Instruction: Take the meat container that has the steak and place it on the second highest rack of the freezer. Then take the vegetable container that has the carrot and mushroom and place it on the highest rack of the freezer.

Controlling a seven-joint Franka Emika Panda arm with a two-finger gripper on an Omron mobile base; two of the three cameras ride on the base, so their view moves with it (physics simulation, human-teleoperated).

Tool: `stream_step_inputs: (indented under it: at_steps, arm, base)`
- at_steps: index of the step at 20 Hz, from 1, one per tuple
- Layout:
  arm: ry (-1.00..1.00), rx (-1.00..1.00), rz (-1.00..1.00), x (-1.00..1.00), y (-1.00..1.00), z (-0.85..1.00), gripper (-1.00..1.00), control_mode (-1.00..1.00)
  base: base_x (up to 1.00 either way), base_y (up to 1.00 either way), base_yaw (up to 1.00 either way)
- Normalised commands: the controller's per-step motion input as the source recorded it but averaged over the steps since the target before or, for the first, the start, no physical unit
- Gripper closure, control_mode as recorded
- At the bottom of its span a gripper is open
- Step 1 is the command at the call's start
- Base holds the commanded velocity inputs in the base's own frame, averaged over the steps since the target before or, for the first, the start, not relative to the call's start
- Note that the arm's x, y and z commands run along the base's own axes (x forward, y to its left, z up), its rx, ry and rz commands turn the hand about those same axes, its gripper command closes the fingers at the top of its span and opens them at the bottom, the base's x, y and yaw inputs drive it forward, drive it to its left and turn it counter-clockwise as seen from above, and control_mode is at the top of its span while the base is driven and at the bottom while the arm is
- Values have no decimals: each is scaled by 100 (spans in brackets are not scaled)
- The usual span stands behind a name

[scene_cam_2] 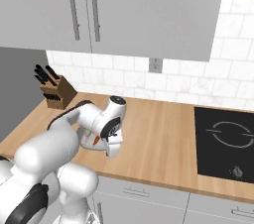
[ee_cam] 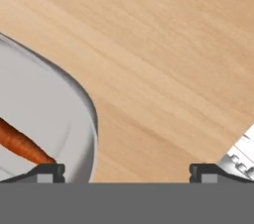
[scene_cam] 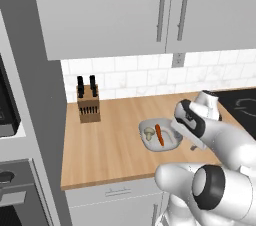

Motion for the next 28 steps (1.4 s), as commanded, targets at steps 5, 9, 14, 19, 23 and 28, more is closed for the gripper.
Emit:
stream_step_inputs:
  at_steps: [5, 9, 14, 19, 23, 28]
  arm:
    - [0, -1, 0, -2, 24, -10, -100, -100]
    - [0, -3, 0, 0, 0, -20, -100, -100]
    - [0, -3, 0, 0, 0, -11, -100, -100]
    - [0, -3, 0, 6, 8, -8, -100, -100]
    - [0, -2, 0, 18, 1, -11, -100, -100]
    - [0, -1, 0, 11, 0, -8, -100, -100]
  base:
    - [0, 0, 0]
    - [0, 0, 0]
    - [0, 0, 0]
    - [0, 0, 0]
    - [0, 0, 0]
    - [0, 0, 0]
